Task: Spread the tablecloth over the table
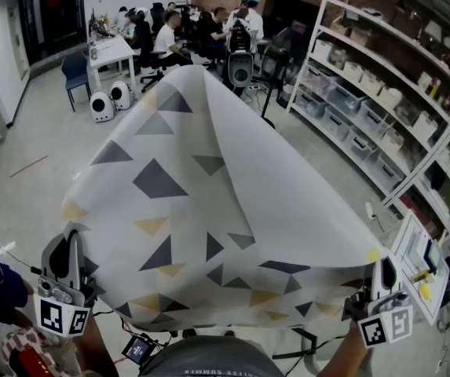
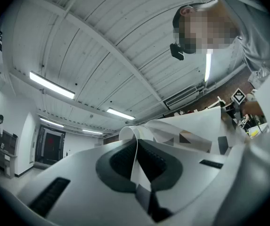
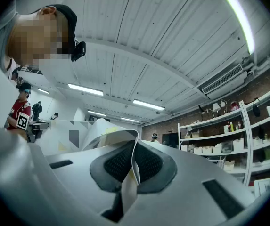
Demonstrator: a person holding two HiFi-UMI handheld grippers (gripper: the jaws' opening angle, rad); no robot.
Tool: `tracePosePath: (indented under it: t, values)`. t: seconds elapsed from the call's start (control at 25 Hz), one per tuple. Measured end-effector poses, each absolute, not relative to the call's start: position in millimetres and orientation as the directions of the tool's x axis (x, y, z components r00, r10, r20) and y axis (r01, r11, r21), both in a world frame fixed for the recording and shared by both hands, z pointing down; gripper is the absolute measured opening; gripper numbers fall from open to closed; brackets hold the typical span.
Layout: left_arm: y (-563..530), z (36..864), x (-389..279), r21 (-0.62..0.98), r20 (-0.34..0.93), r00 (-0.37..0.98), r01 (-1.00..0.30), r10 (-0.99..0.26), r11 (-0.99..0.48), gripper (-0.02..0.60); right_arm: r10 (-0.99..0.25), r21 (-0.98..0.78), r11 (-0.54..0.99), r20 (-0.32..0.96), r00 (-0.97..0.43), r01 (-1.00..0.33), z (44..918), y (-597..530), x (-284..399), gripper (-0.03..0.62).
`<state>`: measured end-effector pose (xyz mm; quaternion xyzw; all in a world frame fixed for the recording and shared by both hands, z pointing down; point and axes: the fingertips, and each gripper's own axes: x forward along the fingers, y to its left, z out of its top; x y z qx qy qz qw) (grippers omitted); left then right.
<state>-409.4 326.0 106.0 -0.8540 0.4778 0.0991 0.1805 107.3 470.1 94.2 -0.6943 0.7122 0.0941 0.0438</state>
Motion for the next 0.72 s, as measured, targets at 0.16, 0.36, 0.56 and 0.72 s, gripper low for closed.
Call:
tracePosePath:
  t: [0.16,0.36,0.56,0.72]
  values:
    - [323,110,-413,-0.217,-0.343,0.514,-0.858,-0.786,-0.467,-0.002,-0.981,0.087,0.007,-0.194,-0.024,-0.996,96,467,103,0.011]
    - [323,111,-412,-0.256,-0.356,0.509,-0.86,-0.784,-0.442,-0.002,-0.976,0.149,-0.076,-0.216,0.042,-0.986,94,467,89,0.011]
    - [323,114,-399,-0.264,-0.366,0.538,-0.843,-0.76,-0.469,-0.002,-0.968,0.205,-0.134,-0.235,0.085,-0.969,95,460,64,0.011]
    - [324,116,-382,-0.263,-0.353,0.553,-0.833,-0.755,-0.487,-0.002,-0.973,0.228,-0.128,-0.216,0.078,-0.965,98,453,60,0.012]
